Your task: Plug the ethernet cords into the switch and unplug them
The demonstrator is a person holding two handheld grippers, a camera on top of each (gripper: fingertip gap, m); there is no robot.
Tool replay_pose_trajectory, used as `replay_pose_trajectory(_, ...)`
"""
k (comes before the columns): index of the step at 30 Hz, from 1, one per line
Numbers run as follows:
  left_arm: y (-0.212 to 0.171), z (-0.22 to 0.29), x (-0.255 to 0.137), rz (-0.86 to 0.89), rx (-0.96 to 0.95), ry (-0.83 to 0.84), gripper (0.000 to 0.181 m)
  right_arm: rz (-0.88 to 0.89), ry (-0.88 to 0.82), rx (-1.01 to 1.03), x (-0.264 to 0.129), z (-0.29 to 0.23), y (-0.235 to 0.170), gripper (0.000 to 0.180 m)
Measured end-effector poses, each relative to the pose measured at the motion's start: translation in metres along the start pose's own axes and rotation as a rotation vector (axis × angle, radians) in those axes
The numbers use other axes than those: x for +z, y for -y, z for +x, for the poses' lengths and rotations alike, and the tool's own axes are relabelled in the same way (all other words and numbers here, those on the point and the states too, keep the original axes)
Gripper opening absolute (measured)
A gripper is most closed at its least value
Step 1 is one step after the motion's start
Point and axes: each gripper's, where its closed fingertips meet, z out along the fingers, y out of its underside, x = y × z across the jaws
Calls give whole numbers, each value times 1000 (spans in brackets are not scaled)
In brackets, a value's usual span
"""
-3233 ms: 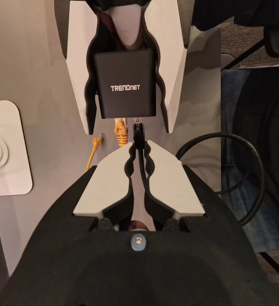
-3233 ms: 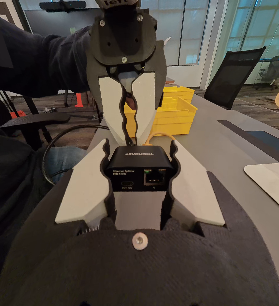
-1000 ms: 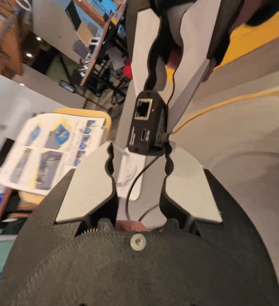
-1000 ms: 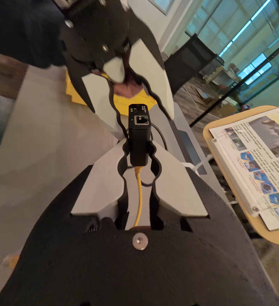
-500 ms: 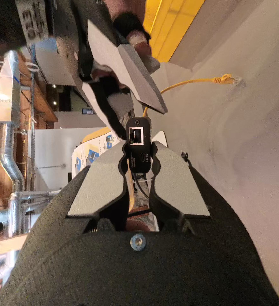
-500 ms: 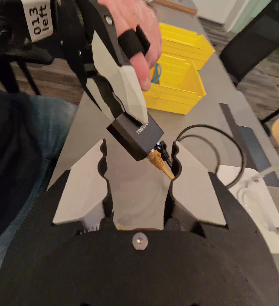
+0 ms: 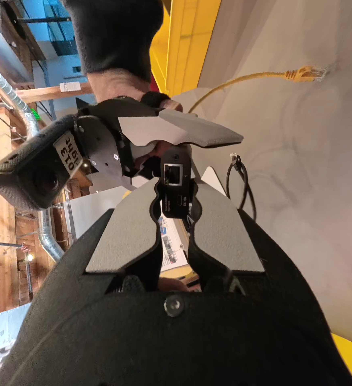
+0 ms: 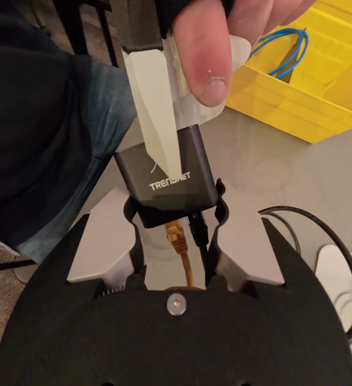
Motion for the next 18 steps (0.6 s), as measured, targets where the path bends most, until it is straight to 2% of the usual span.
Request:
replay_pose_trajectory(1,-3,1,1,-14,-4,4,24,-9,-20,7,1,3,-1,75)
replay_pose_trajectory(4,-13,4,-1,-50,-82,8,28,-67,-59,23,3,9,-10,75)
replay_pose_trajectory(8,-27,2,-7,-102,-220,41,49,-69,-98,90,3,16,-16,74)
replay_pose_trajectory(11,-19,14,-2,-143,-142,37,56,-85,-106,132,7,19,-20,75)
replay_pose_trajectory(14,-18,23,5,-186,-89,50,41,-116,-102,160,15,17,-23,75)
replay_pose_trajectory(15,-18,23,5,-191,-97,69,27,-140,-108,160,17,16,-26,75)
replay_pose_trajectory(18,-18,20,2,-166,-135,126,26,-46,-120,159,16,16,-18,76)
